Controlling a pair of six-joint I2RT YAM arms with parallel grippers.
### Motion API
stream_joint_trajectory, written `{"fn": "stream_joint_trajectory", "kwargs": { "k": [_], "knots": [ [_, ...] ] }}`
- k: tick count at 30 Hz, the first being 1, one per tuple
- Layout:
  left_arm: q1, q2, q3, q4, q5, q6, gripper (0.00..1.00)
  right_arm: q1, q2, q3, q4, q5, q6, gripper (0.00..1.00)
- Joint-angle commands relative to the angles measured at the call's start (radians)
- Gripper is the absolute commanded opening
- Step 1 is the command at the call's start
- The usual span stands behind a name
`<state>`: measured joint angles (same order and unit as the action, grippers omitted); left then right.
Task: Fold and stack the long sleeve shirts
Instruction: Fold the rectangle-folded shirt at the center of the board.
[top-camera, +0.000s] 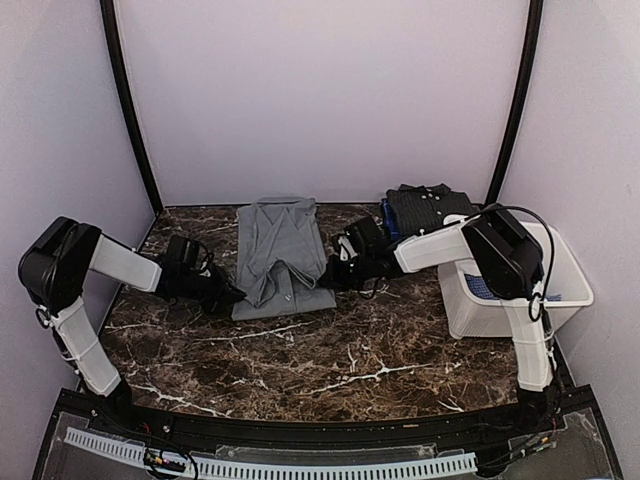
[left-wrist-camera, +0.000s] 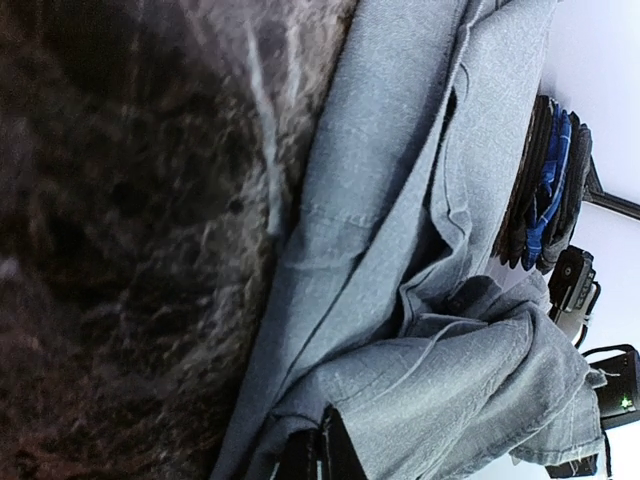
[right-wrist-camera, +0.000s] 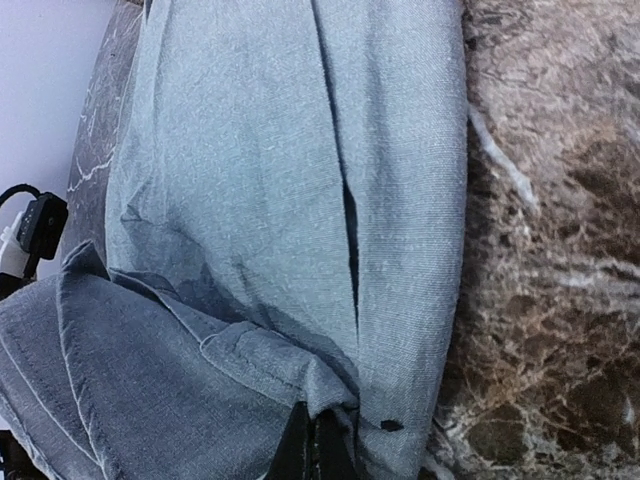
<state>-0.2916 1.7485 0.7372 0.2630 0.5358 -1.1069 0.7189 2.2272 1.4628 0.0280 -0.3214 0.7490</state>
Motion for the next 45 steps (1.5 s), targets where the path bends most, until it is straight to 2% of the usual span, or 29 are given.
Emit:
{"fn": "stream_joint_trajectory", "kwargs": {
  "k": [1,7,10,13,29,38,45],
  "knots": [
    [-0.012,-0.095,-0.086,-0.015,0.019,0.004,0.0,0.007,-0.086,-0.121,0.009,-0.016,0.003,0.0],
    [-0.05,-0.283,-0.196,-0.078,0.014,-0.037,0.0,0.036,-0.229,-0.271,0.025,-0.017,0.012,0.0],
    [-0.058,-0.38,-0.202,-0.135,0.002,-0.024,0.0,0.046,-0.277,-0.317,0.034,-0.013,0.023,0.0],
    [-0.058,-0.407,-0.18,-0.168,0.004,-0.003,0.0,0.048,-0.297,-0.326,0.041,-0.012,0.031,0.0],
    [-0.053,-0.204,0.069,-0.191,0.024,0.118,0.0,0.046,-0.327,-0.313,0.081,0.043,0.055,0.0],
    [-0.028,-0.139,0.084,-0.172,0.028,0.107,0.0,0.033,-0.321,-0.306,0.097,0.051,0.048,0.0],
    [-0.027,-0.156,0.062,-0.154,0.027,0.091,0.0,0.031,-0.36,-0.338,0.163,0.057,0.051,0.0]
  ]
}}
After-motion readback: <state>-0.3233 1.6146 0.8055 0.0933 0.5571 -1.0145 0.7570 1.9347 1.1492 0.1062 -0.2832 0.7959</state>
